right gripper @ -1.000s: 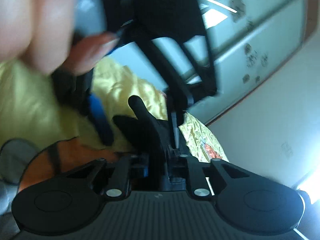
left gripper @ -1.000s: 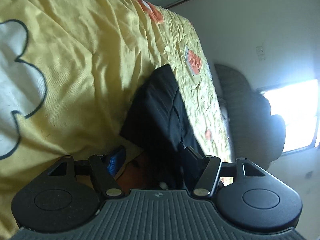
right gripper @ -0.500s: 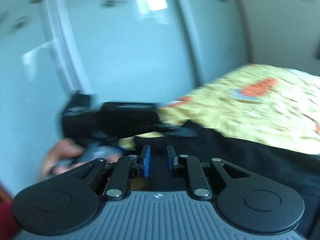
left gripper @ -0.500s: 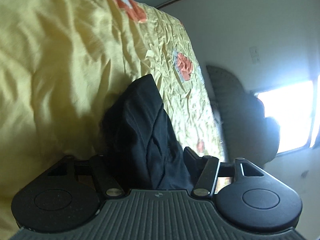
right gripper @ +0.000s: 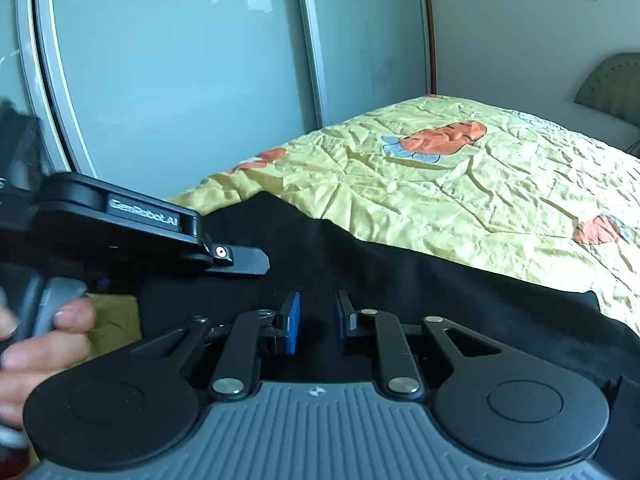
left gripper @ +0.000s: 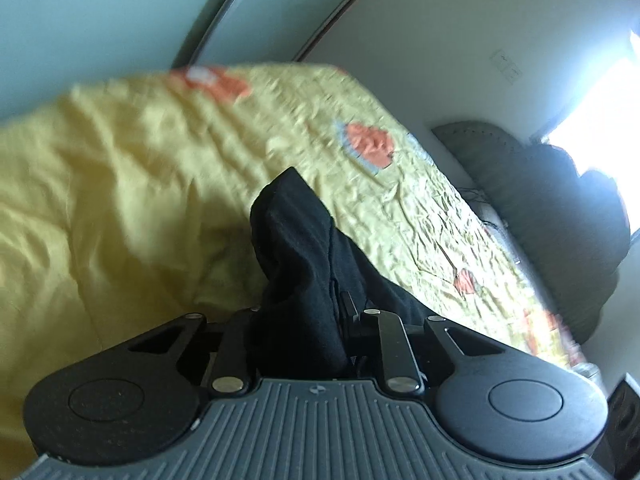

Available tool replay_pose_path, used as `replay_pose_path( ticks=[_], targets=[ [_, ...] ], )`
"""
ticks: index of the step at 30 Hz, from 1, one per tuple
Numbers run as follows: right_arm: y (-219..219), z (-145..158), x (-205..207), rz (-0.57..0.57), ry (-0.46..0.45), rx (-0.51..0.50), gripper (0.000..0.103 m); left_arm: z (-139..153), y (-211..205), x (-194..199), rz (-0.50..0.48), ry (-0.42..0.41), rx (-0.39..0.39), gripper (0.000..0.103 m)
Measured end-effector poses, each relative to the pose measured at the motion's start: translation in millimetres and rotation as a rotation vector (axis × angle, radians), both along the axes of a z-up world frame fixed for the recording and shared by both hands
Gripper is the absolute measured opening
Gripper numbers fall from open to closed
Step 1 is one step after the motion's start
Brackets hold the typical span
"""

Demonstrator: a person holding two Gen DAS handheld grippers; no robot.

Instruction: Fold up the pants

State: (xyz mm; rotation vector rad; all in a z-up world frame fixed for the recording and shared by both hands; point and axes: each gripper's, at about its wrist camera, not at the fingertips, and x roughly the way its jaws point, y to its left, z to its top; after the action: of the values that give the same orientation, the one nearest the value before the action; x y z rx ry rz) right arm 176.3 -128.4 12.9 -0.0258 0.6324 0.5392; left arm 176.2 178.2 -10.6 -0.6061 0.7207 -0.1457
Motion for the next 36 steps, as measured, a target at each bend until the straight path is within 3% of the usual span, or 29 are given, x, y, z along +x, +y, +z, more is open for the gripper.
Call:
replay_pose_path(
  ticks=[4, 6, 12, 20, 36],
  targets=[
    [1, -3, 4, -0.004, -0.006, 0.046, 0.018, 25, -29, -21, -0.008, -0.105, 0.139, 0.02],
    [-5, 1, -1, -0.014, -0.023, 0.073, 0.018, 34, -42, -32, -0.015, -0.146, 0.172, 0.02],
    [-31, 13, -21, -0.046, -0.052, 0.16, 0.018, 51, -76, -56, -0.048, -0.224, 0.165, 0.02],
    [-78, 28, -56, -0.127, -0.119, 0.274, 0.018, 74, -137, -82, -0.101, -0.35, 0.275, 0.02],
    [-176, 27, -98, -0.3, -0.189, 0.387, 0.018, 86, -233, -98, -0.289, -0.41, 0.321, 0.02]
  ],
)
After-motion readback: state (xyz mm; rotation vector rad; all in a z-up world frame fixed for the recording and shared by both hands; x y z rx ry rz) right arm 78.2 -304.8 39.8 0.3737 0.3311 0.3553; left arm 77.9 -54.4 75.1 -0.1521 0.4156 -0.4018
